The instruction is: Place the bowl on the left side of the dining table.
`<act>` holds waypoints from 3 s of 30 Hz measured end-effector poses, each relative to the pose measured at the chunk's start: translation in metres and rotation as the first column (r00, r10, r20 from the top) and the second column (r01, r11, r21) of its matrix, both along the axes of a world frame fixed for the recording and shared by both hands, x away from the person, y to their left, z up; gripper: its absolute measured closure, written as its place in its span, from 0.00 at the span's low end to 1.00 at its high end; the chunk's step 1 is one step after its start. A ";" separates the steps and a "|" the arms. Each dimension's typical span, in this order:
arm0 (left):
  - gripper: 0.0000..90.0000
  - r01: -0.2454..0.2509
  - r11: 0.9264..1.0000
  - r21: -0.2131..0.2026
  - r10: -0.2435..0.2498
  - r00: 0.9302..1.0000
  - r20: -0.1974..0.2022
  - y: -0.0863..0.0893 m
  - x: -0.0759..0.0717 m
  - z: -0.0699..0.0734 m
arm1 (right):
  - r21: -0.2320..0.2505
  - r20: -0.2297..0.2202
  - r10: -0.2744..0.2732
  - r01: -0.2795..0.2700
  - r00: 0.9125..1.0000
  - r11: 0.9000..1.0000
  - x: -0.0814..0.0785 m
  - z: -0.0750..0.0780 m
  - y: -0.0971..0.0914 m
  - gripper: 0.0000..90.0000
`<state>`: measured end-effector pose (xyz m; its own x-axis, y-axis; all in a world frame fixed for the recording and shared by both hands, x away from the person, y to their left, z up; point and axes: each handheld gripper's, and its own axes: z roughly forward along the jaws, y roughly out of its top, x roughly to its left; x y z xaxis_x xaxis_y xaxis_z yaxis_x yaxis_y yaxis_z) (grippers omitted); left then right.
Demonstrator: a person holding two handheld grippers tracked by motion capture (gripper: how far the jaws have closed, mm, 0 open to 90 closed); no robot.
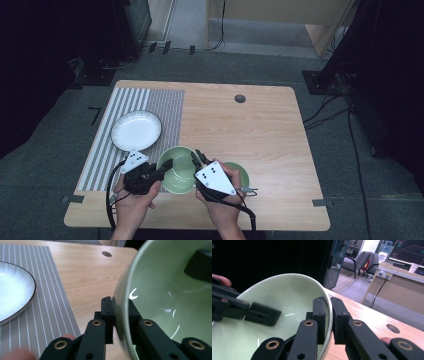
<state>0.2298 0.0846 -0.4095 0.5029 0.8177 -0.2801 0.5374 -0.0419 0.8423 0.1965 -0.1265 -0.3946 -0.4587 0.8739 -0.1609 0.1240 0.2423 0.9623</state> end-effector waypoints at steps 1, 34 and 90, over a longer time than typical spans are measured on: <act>0.94 -0.023 1.000 0.021 0.023 0.999 0.039 0.002 -0.001 0.002 | -0.017 0.003 -0.010 0.010 1.000 1.000 -0.001 -0.002 0.004 0.94; 0.94 -0.138 0.988 0.063 0.129 0.983 0.130 0.034 0.019 -0.001 | 0.220 -0.211 0.064 -0.017 0.975 0.975 0.010 0.006 -0.059 0.17; 0.93 -0.356 0.935 -0.007 0.354 0.929 0.108 0.122 0.065 -0.027 | 0.090 -0.356 -0.312 0.365 0.881 0.927 -0.010 -0.071 -0.230 0.25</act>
